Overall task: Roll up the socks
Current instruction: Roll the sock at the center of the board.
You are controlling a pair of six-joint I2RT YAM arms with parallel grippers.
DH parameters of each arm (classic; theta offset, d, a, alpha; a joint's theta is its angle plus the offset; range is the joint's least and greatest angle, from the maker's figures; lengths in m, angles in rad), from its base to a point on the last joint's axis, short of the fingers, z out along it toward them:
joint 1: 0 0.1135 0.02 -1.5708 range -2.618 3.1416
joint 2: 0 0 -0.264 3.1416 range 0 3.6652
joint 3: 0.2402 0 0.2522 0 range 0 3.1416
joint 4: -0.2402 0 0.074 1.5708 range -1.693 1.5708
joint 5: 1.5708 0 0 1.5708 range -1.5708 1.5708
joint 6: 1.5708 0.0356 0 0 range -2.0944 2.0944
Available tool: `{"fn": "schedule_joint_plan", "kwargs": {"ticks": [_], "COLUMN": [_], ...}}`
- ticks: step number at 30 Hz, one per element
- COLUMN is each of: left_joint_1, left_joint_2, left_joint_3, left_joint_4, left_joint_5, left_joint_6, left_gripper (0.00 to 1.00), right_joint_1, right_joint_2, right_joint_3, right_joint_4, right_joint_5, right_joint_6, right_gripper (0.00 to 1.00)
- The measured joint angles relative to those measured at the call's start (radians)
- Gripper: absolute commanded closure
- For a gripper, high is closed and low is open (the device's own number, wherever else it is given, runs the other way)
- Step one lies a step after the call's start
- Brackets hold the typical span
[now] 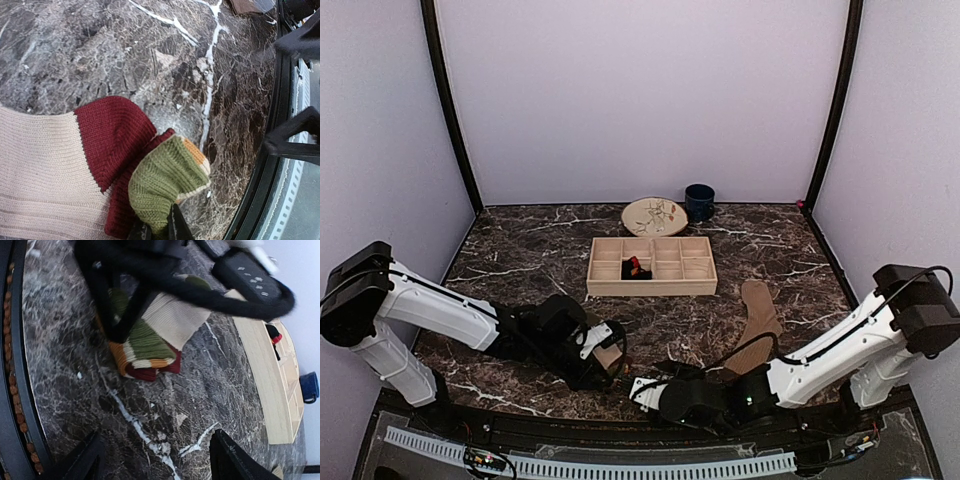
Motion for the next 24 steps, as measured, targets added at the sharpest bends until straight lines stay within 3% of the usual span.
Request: {"fn": "schedule_joint_plan", "kwargs": {"ticks": [14, 24], "left_joint_1": [0.003, 0.003], "left_joint_2": [0.013, 0.013], "left_joint_3": [0.015, 0.013], "left_joint_4": [-0.019, -0.018], "left_joint_5": [0.043, 0.057], "left_joint_6": [0.012, 0.017], "left_gripper": [1.0, 1.0], "right_joint_1": [0.023, -0.013], "right_joint_2": [0.231, 0.251], "right_joint_3": [0.148, 0.173], "right_joint_4": [0.022, 0.039], "right_joint_5": [0.066, 0.024], "right_joint_6": [-0.176, -0.254], "right_gripper": [0.28, 0.37]}}
